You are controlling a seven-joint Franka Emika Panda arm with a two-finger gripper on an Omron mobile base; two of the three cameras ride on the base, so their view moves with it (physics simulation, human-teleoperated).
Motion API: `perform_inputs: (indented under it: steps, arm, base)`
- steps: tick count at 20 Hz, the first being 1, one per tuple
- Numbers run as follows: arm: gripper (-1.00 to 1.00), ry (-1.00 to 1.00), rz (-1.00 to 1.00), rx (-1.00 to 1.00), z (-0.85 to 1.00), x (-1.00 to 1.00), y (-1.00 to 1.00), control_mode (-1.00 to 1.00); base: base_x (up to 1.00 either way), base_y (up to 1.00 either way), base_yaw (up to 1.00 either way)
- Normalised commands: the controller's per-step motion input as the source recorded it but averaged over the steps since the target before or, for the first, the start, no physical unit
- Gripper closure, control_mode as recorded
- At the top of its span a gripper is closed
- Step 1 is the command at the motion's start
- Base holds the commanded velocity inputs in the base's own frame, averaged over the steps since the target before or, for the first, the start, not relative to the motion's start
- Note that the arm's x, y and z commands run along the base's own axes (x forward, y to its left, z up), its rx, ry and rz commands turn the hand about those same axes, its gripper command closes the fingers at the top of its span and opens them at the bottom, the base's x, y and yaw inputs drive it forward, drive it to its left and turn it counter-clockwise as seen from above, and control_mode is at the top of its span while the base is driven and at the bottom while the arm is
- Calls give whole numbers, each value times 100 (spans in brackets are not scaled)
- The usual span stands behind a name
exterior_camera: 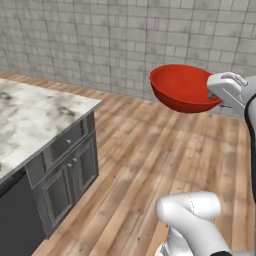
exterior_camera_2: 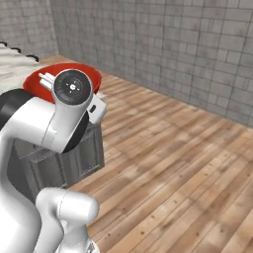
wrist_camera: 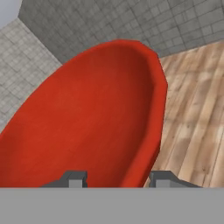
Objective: Pick up the bowls from the cabinet and place each bowl in front of a stool on the dining counter.
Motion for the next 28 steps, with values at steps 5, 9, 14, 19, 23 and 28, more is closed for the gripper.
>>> perform_inputs:
  steps: [5,9,14,19,23,28]
  arm:
    - [100,0,0,0,0,0,0,100]
    - [100,0,0,0,0,0,0,100]
    - [100,0,0,0,0,0,0,100]
    - [100,0,0,0,0,0,0,100]
    - [100,0,0,0,0,0,0,100]
    - [100,0,0,0,0,0,0,100]
  base:
    - [100,-91,3]
    - [100,-90,20]
    - [100,-100,28]
    - [100,-100,35]
    - [100,-99,37]
    - [100,-67,36]
